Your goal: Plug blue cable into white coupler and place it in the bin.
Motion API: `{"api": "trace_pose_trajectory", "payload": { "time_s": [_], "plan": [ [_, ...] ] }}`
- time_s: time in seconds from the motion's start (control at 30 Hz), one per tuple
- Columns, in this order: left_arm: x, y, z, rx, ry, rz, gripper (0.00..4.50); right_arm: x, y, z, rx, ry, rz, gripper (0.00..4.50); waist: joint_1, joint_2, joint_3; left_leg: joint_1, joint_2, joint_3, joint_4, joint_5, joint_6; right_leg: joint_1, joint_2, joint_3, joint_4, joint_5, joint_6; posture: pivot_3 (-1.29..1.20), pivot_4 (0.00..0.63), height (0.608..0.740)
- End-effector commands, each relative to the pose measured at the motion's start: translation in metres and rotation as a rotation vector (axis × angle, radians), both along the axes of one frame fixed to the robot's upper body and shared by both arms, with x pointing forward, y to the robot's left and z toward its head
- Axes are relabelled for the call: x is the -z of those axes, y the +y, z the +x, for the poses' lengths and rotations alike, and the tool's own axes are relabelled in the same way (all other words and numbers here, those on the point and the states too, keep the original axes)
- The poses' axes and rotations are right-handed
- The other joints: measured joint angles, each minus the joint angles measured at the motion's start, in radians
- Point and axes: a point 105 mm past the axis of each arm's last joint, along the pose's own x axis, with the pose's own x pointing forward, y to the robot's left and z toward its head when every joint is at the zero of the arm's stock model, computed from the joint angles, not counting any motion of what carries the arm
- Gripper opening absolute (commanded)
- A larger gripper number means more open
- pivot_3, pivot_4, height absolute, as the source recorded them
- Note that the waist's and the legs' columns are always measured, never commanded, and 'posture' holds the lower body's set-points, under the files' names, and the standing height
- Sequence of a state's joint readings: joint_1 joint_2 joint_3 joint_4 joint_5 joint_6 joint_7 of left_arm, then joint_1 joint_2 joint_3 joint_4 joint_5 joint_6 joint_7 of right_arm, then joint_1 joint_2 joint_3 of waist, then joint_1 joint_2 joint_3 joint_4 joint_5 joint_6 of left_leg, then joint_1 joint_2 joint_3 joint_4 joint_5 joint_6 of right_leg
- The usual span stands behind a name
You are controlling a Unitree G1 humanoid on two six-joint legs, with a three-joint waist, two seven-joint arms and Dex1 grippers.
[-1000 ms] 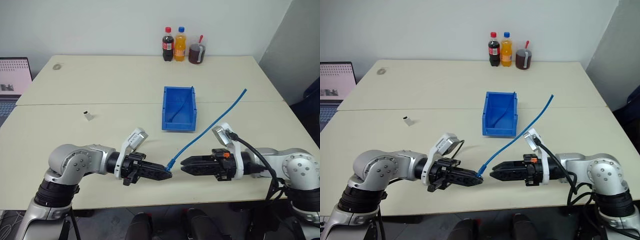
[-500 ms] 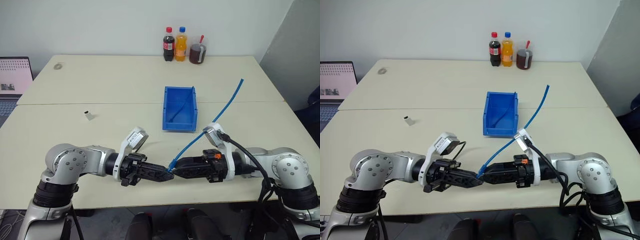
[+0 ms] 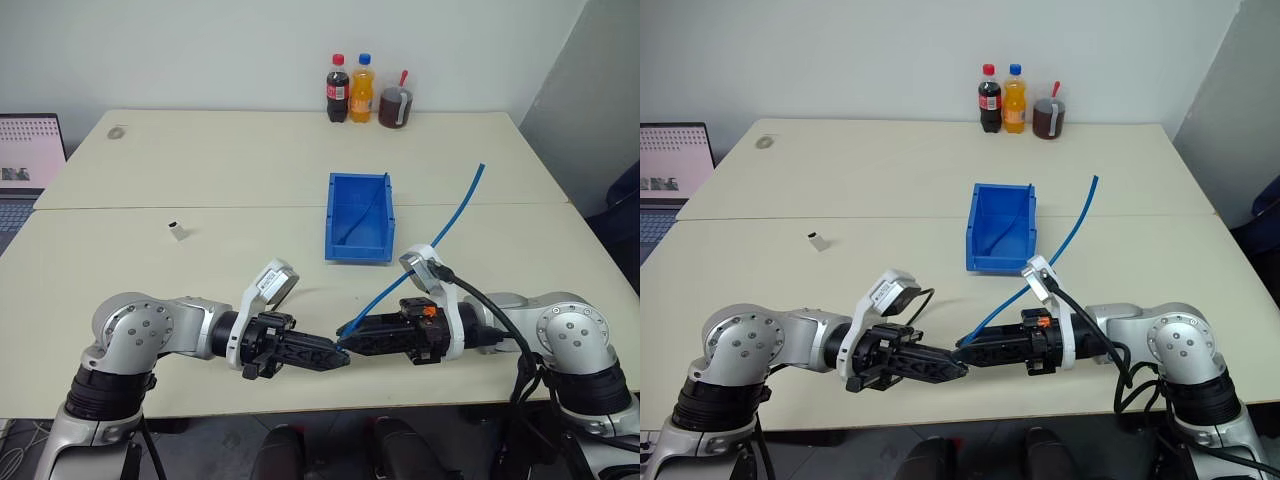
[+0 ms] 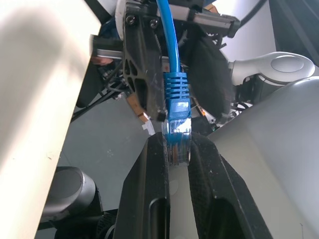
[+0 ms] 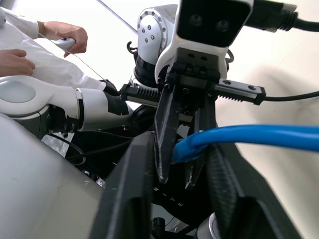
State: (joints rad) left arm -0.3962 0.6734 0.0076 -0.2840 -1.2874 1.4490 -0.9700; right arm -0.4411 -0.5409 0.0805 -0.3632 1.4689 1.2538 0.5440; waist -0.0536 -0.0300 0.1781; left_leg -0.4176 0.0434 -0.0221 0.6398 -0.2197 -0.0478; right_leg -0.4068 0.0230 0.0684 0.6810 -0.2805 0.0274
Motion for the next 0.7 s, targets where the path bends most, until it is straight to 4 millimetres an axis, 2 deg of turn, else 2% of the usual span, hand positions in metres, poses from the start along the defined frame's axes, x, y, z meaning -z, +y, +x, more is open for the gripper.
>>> {"api": "trace_pose_trajectory", "payload": {
  "time_s": [0.03,0.07,0.3,0.37,0.7],
  "plan": [
    [-0.005,0.002,-0.003,0.0,-0.031,-0.013,0.25,-0.009,-0.001,-0.003,-0.029,-0.015,0.03,0.36,0.0,0.0,0.0,0.0,0.0,0.0,0.0,0.0,0.0,0.0,0.0,0.0,0.0,0.0,0.0,0.0,0.15,0.74],
    [-0.005,0.002,-0.003,0.0,-0.032,-0.013,0.25,-0.009,-0.001,-0.003,-0.031,-0.013,0.031,0.2,0.0,0.0,0.0,0.0,0.0,0.0,0.0,0.0,0.0,0.0,0.0,0.0,0.0,0.0,0.0,0.0,0.15,0.74],
    [-0.003,0.0,-0.002,-0.003,-0.072,-0.005,0.25,-0.007,-0.001,-0.005,-0.044,-0.012,0.016,0.15,0.0,0.0,0.0,0.0,0.0,0.0,0.0,0.0,0.0,0.0,0.0,0.0,0.0,0.0,0.0,0.0,0.15,0.74],
    [0.0,0.001,-0.003,0.005,-0.116,0.016,0.94,-0.008,0.0,-0.002,-0.032,-0.017,0.013,0.14,0.0,0.0,0.0,0.0,0.0,0.0,0.0,0.0,0.0,0.0,0.0,0.0,0.0,0.0,0.0,0.0,0.15,0.74],
    [0.013,0.016,-0.008,0.046,-0.24,0.107,2.8,-0.002,-0.006,0.011,0.042,-0.037,-0.019,0.14,0.0,0.0,0.0,0.0,0.0,0.001,0.0,0.0,0.0,0.0,0.0,0.001,-0.001,0.0,-0.001,0.0,0.15,0.74]
  ]
}}
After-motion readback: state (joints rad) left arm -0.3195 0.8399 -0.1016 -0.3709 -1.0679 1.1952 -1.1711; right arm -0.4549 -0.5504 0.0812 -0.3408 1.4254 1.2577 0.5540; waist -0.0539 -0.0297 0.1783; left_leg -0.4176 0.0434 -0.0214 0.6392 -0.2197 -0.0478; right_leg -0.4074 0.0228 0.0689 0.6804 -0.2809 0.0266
